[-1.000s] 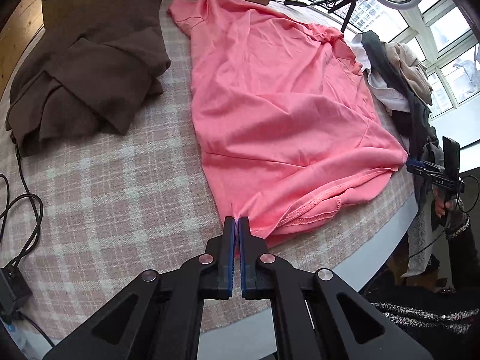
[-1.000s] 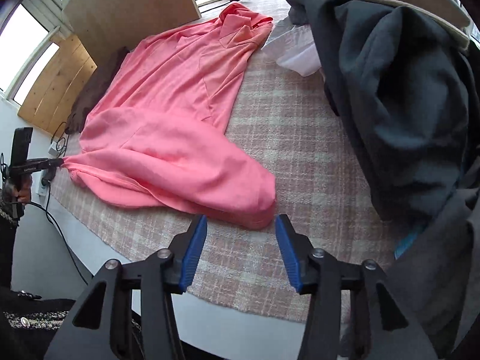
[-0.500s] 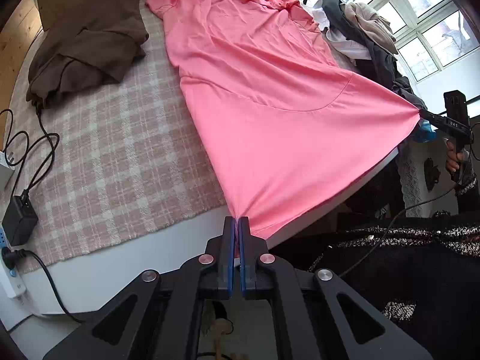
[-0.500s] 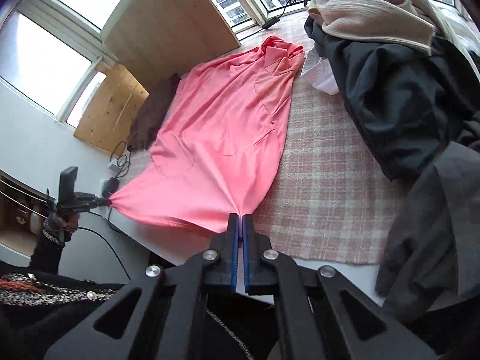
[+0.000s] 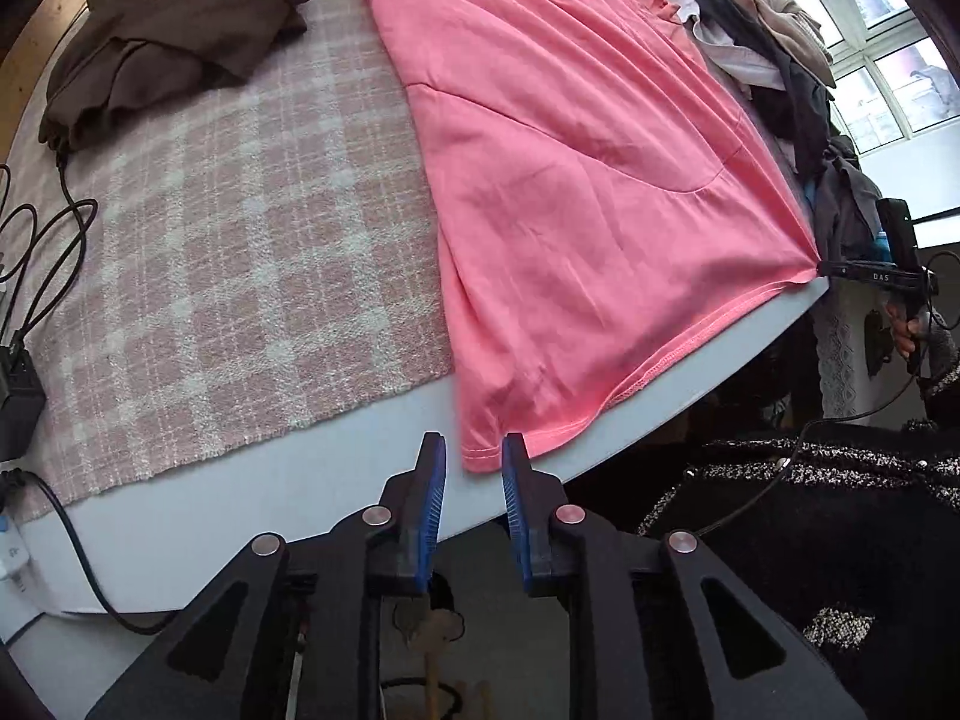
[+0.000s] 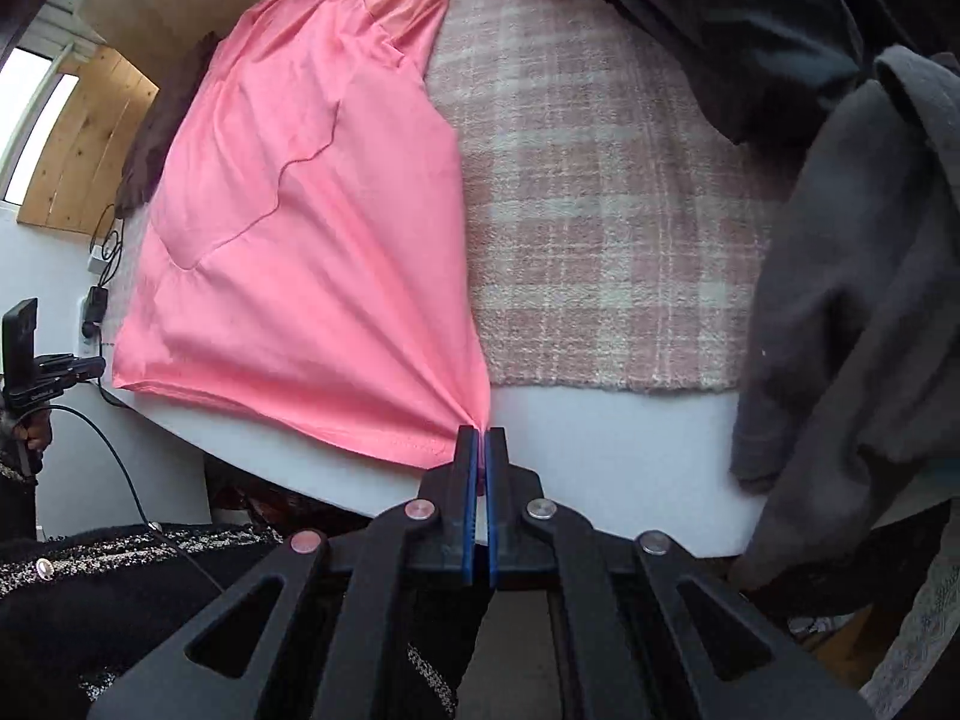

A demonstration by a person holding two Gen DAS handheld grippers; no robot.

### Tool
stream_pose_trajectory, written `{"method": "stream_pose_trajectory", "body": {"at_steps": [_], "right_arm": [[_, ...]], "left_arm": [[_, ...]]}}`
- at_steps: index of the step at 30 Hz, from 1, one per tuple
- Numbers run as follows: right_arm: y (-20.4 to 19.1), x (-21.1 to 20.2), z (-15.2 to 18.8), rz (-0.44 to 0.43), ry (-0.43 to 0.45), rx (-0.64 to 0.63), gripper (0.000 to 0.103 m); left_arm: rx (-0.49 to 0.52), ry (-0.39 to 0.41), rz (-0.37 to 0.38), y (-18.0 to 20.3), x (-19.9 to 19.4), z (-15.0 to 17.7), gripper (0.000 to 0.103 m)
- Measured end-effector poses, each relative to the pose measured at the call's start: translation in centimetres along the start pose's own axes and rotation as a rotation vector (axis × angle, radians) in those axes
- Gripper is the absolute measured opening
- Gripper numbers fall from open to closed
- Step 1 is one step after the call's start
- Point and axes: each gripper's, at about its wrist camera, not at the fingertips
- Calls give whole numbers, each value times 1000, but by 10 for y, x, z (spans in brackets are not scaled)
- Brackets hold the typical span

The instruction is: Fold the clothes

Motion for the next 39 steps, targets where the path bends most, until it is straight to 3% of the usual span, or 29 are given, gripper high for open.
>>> {"method": "stream_pose_trajectory", "body": {"at_steps": [3,7,9,12,14,16,18,20,23,26,28,29,39], "right_arm": [[-5,-20,-6,17,7,-19,6],[-22,-69,-37,4,189,-76,18],[-37,-87,-67,-23,294,-110,29],[-67,-94,-126,-44,434,-180,30],[-84,-80,-171,-41,477,-213,30],[-96,-58,-220,-26,491,-232,32],[-101,-31,-266,46,445,-226,39],[-104,1,-311,110,393,-222,39],[-96,39,-350,137,330,-206,39],[-90,62,-367,166,278,-217,39],[-88,66,-370,164,271,-235,9],[-86,61,-370,180,275,-233,1],[-69,-1,-373,359,327,-191,5]], "left_arm": [[-13,44,-41,-15,-21,-8,19],[-18,154,-92,-37,-50,-42,19],[-18,226,-97,-42,-64,-70,19],[-10,321,-109,-44,-73,-120,23],[-27,362,-87,-44,-73,-150,23],[-34,380,-59,-40,-68,-171,23],[-22,391,-39,-32,-63,-188,23],[-12,376,-12,-29,-55,-196,23],[15,336,-19,-26,-38,-205,24],[25,303,-11,-28,-23,-209,23],[26,284,-27,-35,-14,-214,24],[24,277,-36,-39,-10,-217,23],[70,262,-39,-55,20,-272,24]]}}
Point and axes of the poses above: each gripper's, at about its wrist camera, not at the fingertips, and x roughly the way its jaws point, y to its right, z to its underside, and after that the axes turned 6 degrees about y, right-handed
